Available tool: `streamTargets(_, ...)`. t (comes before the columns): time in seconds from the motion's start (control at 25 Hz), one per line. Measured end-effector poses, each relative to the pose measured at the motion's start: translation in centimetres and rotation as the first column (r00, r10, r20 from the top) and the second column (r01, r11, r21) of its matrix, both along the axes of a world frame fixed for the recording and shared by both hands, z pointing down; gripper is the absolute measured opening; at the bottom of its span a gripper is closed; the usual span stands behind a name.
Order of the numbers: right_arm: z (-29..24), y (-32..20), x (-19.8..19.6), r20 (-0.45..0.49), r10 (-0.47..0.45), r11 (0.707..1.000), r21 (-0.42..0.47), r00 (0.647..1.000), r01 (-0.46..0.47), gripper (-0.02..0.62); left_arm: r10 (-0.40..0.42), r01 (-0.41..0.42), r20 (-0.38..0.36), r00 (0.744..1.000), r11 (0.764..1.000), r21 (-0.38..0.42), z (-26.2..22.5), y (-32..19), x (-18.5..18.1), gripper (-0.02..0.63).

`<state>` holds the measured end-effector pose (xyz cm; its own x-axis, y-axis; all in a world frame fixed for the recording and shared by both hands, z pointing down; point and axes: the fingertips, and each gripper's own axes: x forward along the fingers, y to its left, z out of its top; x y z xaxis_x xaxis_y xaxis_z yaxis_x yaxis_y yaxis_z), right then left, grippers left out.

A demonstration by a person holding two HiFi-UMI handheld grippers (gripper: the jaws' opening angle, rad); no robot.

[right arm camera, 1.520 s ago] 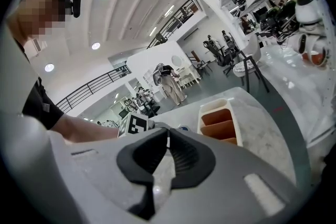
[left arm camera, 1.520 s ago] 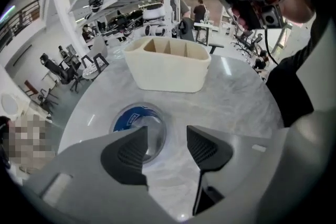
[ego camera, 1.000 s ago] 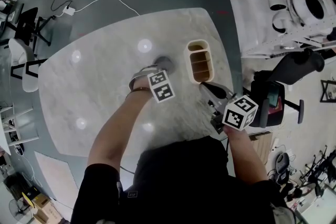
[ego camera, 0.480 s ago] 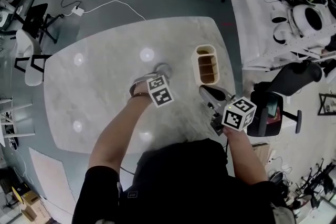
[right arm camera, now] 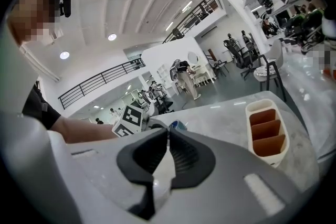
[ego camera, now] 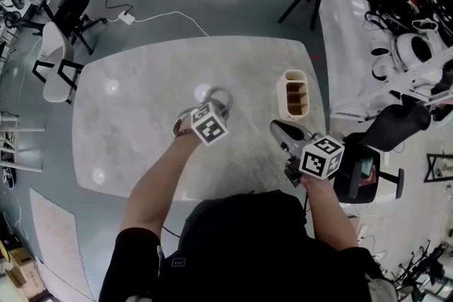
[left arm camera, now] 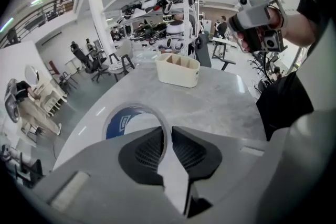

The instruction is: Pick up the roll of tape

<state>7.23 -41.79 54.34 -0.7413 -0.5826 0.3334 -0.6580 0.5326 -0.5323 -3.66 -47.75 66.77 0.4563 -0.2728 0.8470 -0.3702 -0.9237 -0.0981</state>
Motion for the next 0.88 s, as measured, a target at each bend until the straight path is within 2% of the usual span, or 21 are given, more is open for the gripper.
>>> streamTargets(0.2,-2.6,3.0,-2.7,-0.015,0.001,1.0,0.031,1.0,0.0,0.015,-0.102,0.103,-0.078,0.992,0.994,0.019,-2.7,2.2,-5.5,0.058)
streamTargets(0.44,-4.3,5.5,-2.6,-0.066,0.032,0.998,0.058,0.997,-0.029,0.015,-0.193,0.201,-0.136,0.972,0.979,0.044,-4.9,4.1,-10.6,0.058)
streamTargets(0.56,-5.7,5.4,-2.8,-0.07,0.036,0.996,0.084,0.997,-0.03,0.015,-0.224,0.24,-0.188,0.956,0.968,0.07,-7.2,4.6,-12.2,0.058)
streamTargets(0.68,-6.8,4.9,-3.5,-0.062,0.007,0.994,0.111,0.998,-0.001,0.015,-0.267,0.298,-0.244,0.932,0.949,0.1,-9.8,4.9,-13.5,0.058)
streamTargets(0.88,-7.6,4.3,-4.2,-0.054,-0.071,0.988,0.131,0.996,0.077,0.015,-0.368,0.428,-0.338,0.866,0.895,0.124,-13.6,4.8,-14.8,0.057)
